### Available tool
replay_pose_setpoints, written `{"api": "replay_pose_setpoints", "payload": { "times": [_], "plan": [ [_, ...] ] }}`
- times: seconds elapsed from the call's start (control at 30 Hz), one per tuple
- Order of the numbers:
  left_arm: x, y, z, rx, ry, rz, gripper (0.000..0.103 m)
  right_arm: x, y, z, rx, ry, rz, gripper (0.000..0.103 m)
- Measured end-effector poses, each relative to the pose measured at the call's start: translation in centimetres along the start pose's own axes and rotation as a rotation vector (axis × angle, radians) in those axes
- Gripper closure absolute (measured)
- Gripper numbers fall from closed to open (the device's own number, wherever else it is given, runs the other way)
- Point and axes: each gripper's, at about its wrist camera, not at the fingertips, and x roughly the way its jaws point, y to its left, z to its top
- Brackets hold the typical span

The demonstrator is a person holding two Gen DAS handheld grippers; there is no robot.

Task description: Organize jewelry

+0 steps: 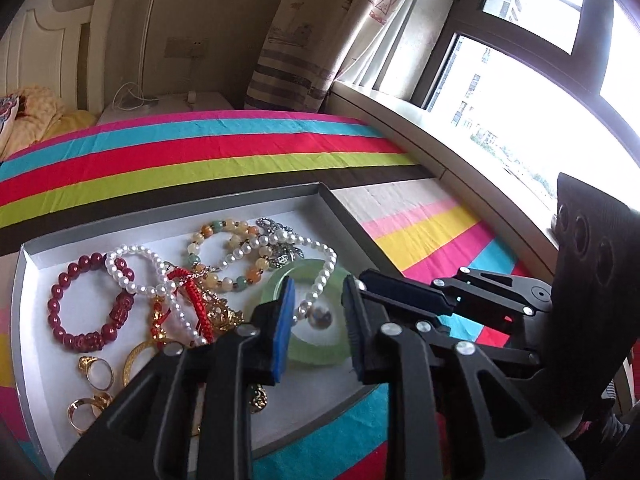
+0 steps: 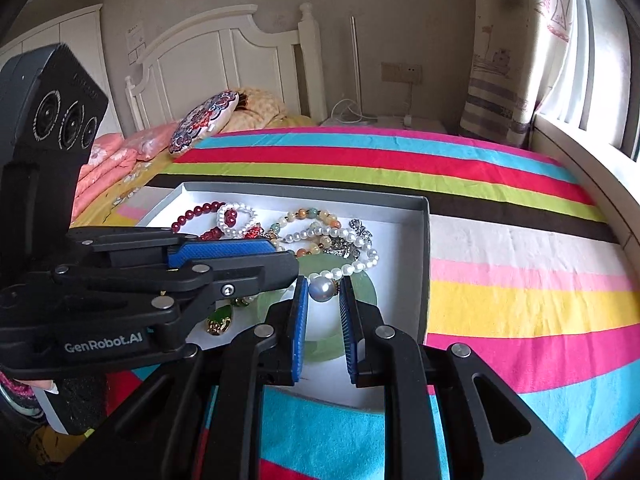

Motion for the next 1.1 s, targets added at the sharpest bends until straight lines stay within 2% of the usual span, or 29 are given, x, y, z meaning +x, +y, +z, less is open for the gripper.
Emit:
{"api": "replay_pose_setpoints", "payload": {
  "times": [0.03,0.07,0.17,0.2,0.27,0.3,0.33,0.37,0.43,0.53,0.63,0.8,0.97,1.1],
  "plan": [
    [-0.3,0.4,-0.2,-0.016,-0.012,0.001,0.052,0.0,-0.2,0.1,0.015,-0.004,0.005,0.085],
    [-0.8,0.6,-0.3,-0.028,-0.029,0.003,0.042,-0.2,-0.5,0.1,0.033,-0.013,0.007,0.081],
    [-2.3,1.5,-0.6,-0.058,-0.077,0.021,0.033,-1.3,-1.4,-0.2,0.087,-0.051,0.016,0.058],
    [-3.0,1.7,-0.7,-0.062,-0.097,0.047,0.029,-1.6,-1.7,-0.2,0.097,-0.062,0.013,0.057],
    [-4.4,1.8,-1.1,-0.061,-0.14,0.115,0.01,-2.5,-2.2,-0.4,0.127,-0.081,0.011,0.057],
    [-5.2,1.8,-1.3,-0.059,-0.167,0.159,0.005,-2.9,-2.3,-0.6,0.143,-0.088,0.009,0.056],
    [-6.2,1.7,-1.8,-0.061,-0.209,0.23,0.002,-3.2,-2.4,-0.8,0.157,-0.096,0.002,0.052],
    [-7.0,1.8,-2.1,-0.066,-0.234,0.276,0.002,-3.6,-2.4,-1.1,0.169,-0.105,-0.009,0.047],
    [-8.2,1.8,-3.0,-0.08,-0.268,0.354,0.002,-4.5,-2.1,-1.7,0.195,-0.136,-0.033,0.027],
    [-9.3,1.8,-4.6,-0.092,-0.269,0.485,0.002,-5.6,-0.6,-2.7,0.193,-0.175,-0.07,0.018],
    [-10.2,1.6,-6.3,-0.099,-0.285,0.58,0.002,-6.0,1.4,-3.5,0.155,-0.191,-0.096,0.016],
    [-11.3,1.3,-7.9,-0.08,-0.336,0.586,0.002,-6.3,4.2,-4.1,0.096,-0.245,-0.139,0.016],
    [-10.7,1.7,-7.9,-0.106,-0.349,0.574,0.002,-5.3,4.9,-3.6,0.07,-0.259,-0.173,0.016],
    [-10.9,1.1,-8.4,-0.08,-0.376,0.572,0.002,-5.3,5.0,-3.6,0.055,-0.286,-0.188,0.016]
  ]
}}
